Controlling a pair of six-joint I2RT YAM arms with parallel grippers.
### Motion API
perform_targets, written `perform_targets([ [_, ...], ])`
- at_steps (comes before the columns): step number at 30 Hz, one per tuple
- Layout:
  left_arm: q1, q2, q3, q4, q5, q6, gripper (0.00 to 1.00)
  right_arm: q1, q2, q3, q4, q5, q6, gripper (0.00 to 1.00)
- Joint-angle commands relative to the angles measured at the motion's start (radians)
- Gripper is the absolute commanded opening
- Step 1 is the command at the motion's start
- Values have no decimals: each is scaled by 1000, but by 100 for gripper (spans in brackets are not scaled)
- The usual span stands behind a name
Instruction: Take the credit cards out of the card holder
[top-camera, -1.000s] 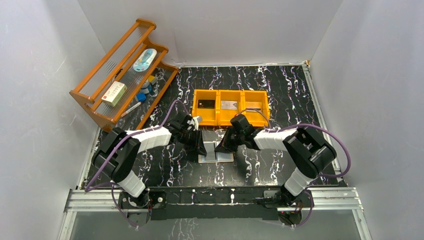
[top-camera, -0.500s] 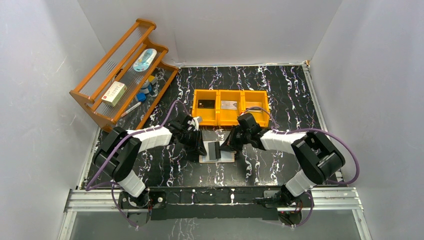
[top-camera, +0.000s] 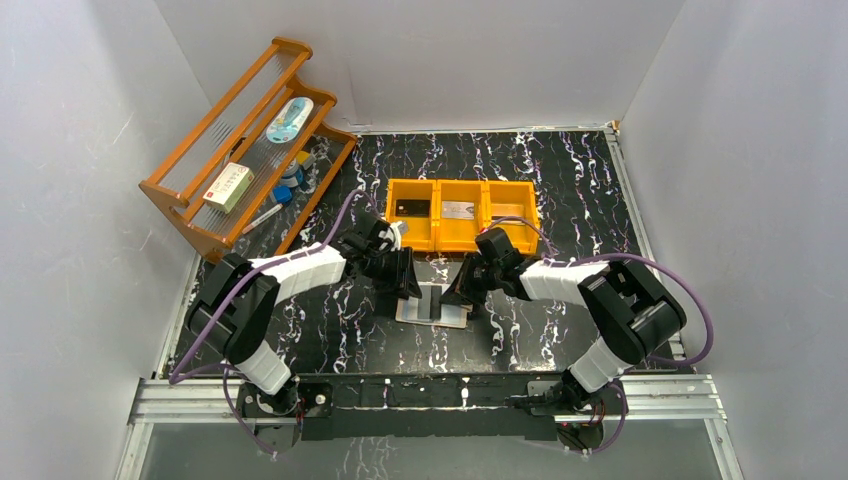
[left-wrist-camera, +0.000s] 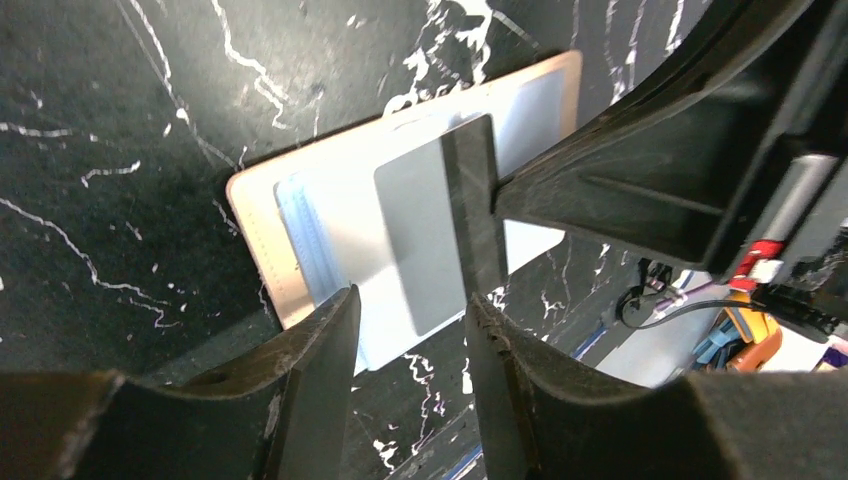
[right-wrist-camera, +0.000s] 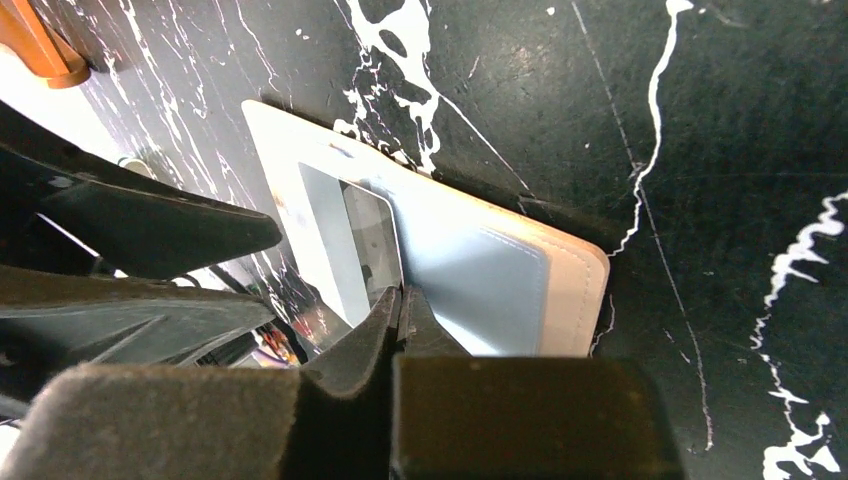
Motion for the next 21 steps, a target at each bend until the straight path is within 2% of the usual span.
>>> perform_targets([
  [1,-3,-42,54,9,27,9,43,-2,7,-16,16,3,12,6],
  [4,-5,-16,55,25,61,10,43,-1,8,-17,15,7,12,10],
  [9,-37,53,76,10,142,54,42,-2,5,-18,7,16,14,23],
  [21,-61,66,37,-94,-34,56,36,-2,17,-24,79,-27,35,29],
])
